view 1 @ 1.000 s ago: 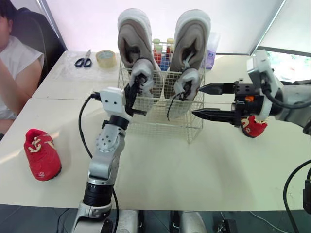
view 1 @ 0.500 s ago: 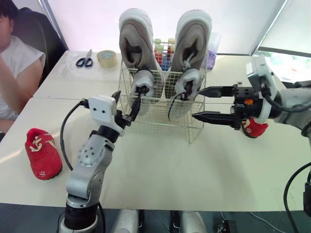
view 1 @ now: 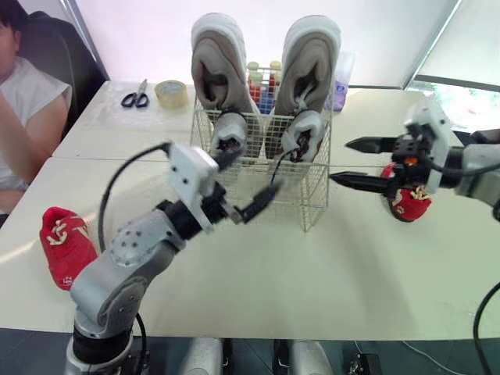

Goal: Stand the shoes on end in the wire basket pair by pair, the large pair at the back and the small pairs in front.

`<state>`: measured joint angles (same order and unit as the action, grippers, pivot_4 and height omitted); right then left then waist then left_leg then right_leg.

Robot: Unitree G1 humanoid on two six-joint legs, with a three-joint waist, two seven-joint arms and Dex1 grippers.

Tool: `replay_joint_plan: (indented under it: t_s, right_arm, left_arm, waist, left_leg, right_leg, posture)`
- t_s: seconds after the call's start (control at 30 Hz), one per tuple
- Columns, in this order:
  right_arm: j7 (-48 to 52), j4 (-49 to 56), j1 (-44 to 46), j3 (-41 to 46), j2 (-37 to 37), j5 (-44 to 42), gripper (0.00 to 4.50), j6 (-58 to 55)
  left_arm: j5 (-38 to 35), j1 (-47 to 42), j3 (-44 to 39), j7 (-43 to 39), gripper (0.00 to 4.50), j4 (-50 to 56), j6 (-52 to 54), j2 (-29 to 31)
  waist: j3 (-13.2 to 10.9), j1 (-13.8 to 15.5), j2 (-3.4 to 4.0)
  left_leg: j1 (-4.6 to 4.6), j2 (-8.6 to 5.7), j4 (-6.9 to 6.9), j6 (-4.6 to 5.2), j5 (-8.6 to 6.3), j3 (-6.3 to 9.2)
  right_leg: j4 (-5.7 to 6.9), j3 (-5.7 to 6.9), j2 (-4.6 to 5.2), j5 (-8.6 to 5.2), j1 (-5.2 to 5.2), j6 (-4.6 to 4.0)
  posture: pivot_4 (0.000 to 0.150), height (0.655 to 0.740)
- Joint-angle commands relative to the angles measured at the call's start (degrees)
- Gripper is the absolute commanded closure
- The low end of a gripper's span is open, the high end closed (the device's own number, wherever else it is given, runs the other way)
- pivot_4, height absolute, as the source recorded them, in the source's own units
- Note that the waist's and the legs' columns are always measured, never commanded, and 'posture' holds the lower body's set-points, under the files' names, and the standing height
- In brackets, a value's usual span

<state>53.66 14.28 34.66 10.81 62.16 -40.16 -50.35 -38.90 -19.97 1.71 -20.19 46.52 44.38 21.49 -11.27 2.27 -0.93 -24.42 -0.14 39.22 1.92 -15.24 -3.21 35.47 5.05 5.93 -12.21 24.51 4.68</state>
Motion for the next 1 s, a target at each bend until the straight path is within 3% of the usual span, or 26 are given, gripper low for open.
replay_joint_plan:
  t_s: [0.03,0.23,0.33,0.47,0.6,0.83,1.0]
  right_arm:
    - [-1.6,-0.5,-2.7,7.3,3.7,2.8,0.0,0.7]
    - [-14.4,-1.7,-12.3,19.6,-3.9,7.3,0.0,2.4]
    - [-18.6,-0.2,-16.0,20.6,-8.3,9.7,0.0,5.4]
    - [-29.4,0.7,-17.3,23.0,-18.7,11.8,0.0,8.8]
    - [-34.5,2.2,-24.2,25.1,-27.3,12.7,0.0,11.4]
    - [-38.1,-0.5,-29.6,22.9,-33.6,16.9,0.0,20.6]
    - [-38.1,-9.9,-28.0,18.2,-35.1,21.0,0.0,27.3]
  left_arm:
    - [-3.3,-1.7,0.1,-2.3,0.02,-0.3,0.6,1.0]
    - [-11.0,-2.6,-0.7,-4.5,0.02,-4.4,1.1,-1.5]
    - [-7.0,-5.5,-0.2,-7.4,0.02,-6.4,-2.1,1.2]
    - [-17.7,-8.2,-3.0,-9.6,0.02,-6.6,1.9,2.7]
    - [-18.7,-8.9,-3.8,-10.9,0.02,-7.8,0.6,4.3]
    - [-19.6,-8.0,-2.7,-9.8,0.02,-6.0,2.4,7.4]
    - [-20.2,-7.0,-4.0,-10.0,0.02,-5.7,2.9,10.5]
  waist:
    - [0.0,0.1,0.0]
    - [0.0,0.0,-0.04]
    - [0.0,0.0,-0.01]
    - [0.2,-0.2,0.18]
    - [0.2,0.2,0.23]
    - [0.3,-0.4,0.47]
    - [0.3,-0.7,0.53]
  left_leg:
    - [0.0,0.01,0.0,0.0,0.0,0.02]
    - [0.02,0.01,0.01,0.0,0.0,-0.03]
    - [0.02,0.01,0.0,-0.02,0.01,-0.01]
    - [0.09,0.02,0.0,-0.05,0.04,-0.08]
    - [0.05,0.05,-0.04,-0.09,0.06,0.06]
    - [0.15,0.02,-0.03,-0.09,0.07,-0.03]
    - [0.19,0.06,-0.03,-0.09,0.07,-0.02]
  right_leg:
    - [0.0,0.0,-0.02,-0.01,0.0,-0.02]
    - [-0.13,-0.06,-0.03,-0.01,-0.09,-0.01]
    - [-0.08,-0.06,-0.06,0.07,-0.08,0.12]
    - [-0.02,-0.15,-0.12,0.07,-0.07,0.12]
    - [0.01,-0.11,-0.19,0.06,-0.09,0.17]
    - [0.01,-0.39,-0.3,0.05,-0.09,0.14]
    - [0.04,-0.41,-0.35,-0.03,-0.09,-0.01]
  posture:
    - [0.15,0.74]
    - [0.15,0.74]
    - [0.15,0.74]
    - [0.15,0.74]
    - [0.15,0.74]
    - [0.15,0.74]
    - [0.15,0.74]
